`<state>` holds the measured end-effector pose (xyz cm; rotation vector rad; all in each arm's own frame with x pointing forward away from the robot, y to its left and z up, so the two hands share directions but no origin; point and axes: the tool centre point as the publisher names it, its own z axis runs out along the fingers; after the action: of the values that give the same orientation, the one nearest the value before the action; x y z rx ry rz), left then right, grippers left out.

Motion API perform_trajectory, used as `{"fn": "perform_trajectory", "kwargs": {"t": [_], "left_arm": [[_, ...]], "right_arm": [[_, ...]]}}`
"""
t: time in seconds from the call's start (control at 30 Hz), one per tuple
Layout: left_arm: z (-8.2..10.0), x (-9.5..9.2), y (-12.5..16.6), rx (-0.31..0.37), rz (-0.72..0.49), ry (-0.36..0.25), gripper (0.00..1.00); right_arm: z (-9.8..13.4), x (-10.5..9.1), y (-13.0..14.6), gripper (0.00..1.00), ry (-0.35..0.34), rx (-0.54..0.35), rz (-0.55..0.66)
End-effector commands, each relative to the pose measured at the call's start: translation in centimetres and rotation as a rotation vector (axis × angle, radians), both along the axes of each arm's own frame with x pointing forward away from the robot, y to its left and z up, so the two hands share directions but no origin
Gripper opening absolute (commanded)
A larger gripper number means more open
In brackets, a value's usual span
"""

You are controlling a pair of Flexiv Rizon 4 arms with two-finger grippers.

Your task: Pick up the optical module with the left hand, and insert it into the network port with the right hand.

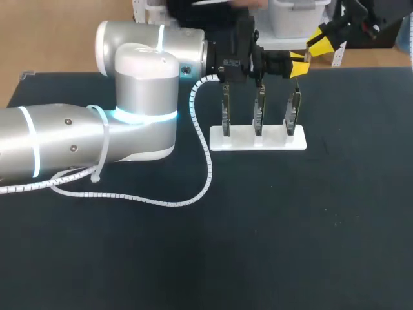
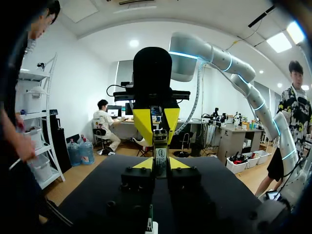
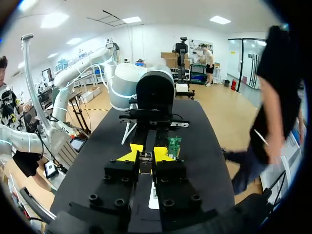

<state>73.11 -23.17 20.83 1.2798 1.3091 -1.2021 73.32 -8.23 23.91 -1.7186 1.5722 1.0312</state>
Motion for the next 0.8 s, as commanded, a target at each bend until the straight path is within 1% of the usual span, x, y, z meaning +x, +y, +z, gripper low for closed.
{"fn": "perform_trajectory", "kwargs": {"t": [0.03, 0.37, 0.4, 0.43, 0.47, 0.8], "left_arm": [[-0.06, -0.22, -0.07, -0.002, -0.001, -0.003, 0.00], [-0.06, -0.22, -0.07, -0.002, -0.001, -0.003, 0.00], [-0.06, -0.22, -0.07, -0.002, -0.001, -0.003, 0.29], [-0.06, -0.22, -0.07, -0.002, -0.001, -0.003, 0.67], [-0.06, -0.22, -0.07, -0.002, -0.001, -0.003, 1.00], [-0.06, -0.22, -0.07, -0.002, -0.001, -0.003, 1.00]], "right_arm": [[-0.05, 0.32, 0.02, 0.00, 0.000, 0.000, 0.000], [-0.05, 0.32, 0.02, 0.00, 0.000, 0.000, 0.000], [-0.05, 0.32, 0.02, 0.00, 0.000, 0.000, 0.000], [-0.05, 0.32, 0.02, 0.00, 0.000, 0.000, 0.000], [-0.05, 0.32, 0.02, 0.00, 0.000, 0.000, 0.000], [-0.05, 0.32, 0.02, 0.00, 0.000, 0.000, 0.000]]}}
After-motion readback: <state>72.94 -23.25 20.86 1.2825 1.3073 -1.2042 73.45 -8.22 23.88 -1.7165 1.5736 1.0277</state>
